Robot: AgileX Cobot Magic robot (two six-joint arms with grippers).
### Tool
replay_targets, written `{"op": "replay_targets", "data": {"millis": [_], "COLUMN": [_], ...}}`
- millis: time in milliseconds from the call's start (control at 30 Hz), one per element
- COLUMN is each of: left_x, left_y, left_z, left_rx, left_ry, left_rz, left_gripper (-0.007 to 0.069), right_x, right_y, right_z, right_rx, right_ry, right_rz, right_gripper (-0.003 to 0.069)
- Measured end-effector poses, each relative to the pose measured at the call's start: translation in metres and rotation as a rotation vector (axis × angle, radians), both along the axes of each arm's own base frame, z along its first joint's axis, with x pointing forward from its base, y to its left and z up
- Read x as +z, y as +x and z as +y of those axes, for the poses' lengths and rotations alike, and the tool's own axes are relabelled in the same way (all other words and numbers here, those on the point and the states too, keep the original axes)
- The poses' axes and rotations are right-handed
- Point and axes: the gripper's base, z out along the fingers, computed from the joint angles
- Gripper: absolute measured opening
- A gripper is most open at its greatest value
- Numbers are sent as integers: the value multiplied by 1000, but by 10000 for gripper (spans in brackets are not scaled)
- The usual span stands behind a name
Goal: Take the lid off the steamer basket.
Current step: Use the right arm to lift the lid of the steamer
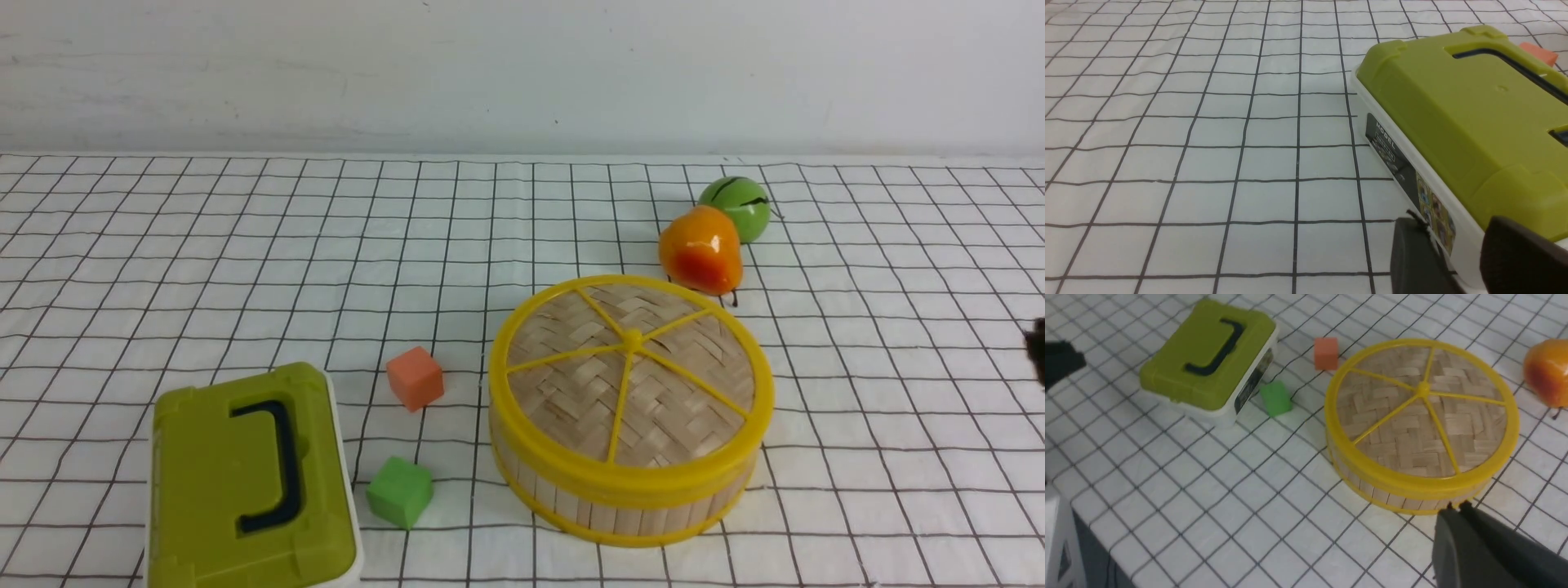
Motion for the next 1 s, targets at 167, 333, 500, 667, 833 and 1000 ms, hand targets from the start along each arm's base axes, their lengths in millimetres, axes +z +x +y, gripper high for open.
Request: {"op": "replay_targets", "data": {"millis": [167, 333, 500, 667, 833, 1000], "left_x": [0, 0, 0, 0, 0, 0], "left_y": [0, 0, 0, 0, 0, 0], "left_z": [0, 0, 0, 0, 0, 0], "left_rx": [0, 0, 0, 0, 0, 0], "left_ry": [0, 0, 0, 0, 0, 0], "left_rz": [0, 0, 0, 0, 0, 0], "left_gripper": [239, 239, 239, 239, 239, 239], "right_x": [-13, -32, -47, -61, -85, -110], "right_y": [36, 82, 133, 179, 224, 258], "right_z": [25, 60, 97, 122, 139, 141], "right_rx": [73, 40, -5, -35, -74, -141], "right_ry": [-220, -426, -456, -424, -372, -352], "right_rz": [142, 205, 269, 314, 378, 430], "right_gripper": [-10, -5, 21, 124, 291, 407]}}
